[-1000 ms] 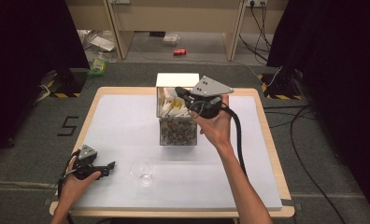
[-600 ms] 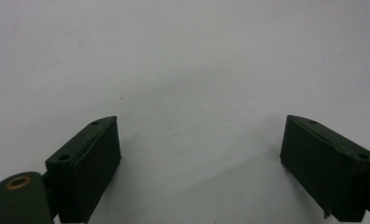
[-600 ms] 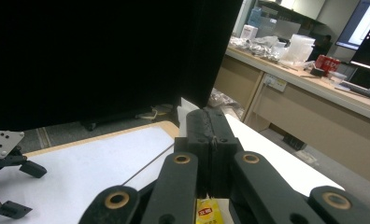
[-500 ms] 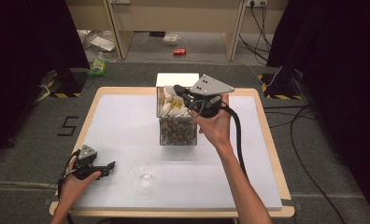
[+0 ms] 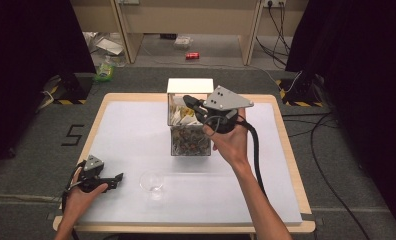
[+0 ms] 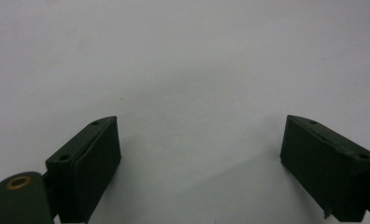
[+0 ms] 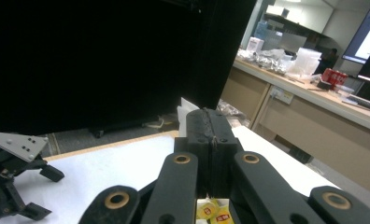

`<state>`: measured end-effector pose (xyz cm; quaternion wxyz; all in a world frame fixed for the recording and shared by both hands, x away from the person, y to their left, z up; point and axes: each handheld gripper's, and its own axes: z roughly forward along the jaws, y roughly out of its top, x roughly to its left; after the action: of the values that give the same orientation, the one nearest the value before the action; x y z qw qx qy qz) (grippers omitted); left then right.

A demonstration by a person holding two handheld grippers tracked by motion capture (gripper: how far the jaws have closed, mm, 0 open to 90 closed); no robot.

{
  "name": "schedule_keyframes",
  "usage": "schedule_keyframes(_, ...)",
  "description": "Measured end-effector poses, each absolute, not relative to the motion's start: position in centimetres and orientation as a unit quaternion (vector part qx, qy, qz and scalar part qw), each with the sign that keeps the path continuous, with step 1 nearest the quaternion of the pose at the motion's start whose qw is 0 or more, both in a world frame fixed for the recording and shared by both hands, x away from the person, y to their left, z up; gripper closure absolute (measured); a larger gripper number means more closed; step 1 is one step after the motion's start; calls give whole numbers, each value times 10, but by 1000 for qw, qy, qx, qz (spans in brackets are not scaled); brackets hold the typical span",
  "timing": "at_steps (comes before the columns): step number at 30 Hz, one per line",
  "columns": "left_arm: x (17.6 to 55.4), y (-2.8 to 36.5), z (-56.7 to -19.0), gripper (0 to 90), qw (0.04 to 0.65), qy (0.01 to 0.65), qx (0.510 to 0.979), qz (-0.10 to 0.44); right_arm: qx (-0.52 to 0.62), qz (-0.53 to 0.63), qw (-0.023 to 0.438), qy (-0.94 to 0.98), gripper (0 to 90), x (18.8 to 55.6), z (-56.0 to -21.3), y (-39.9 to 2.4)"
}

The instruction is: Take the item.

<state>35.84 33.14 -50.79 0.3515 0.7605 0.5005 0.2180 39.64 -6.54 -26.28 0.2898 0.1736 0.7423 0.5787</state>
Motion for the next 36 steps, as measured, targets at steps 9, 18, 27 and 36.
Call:
schedule_keyframes(9,358,331,-508,113,352,500,760,218,156,592,280,739,900,381,-261,-62)
schedule_keyframes(18,358,331,-508,113,351,500,761,218,134,596,251,751,900,361,-277,-53)
schedule_keyframes(27,358,331,-508,113,351,501,761,219,116,601,221,759,900,341,-296,-47)
schedule_keyframes(36,358,331,-508,114,351,501,760,220,107,604,200,764,900,329,-313,-42)
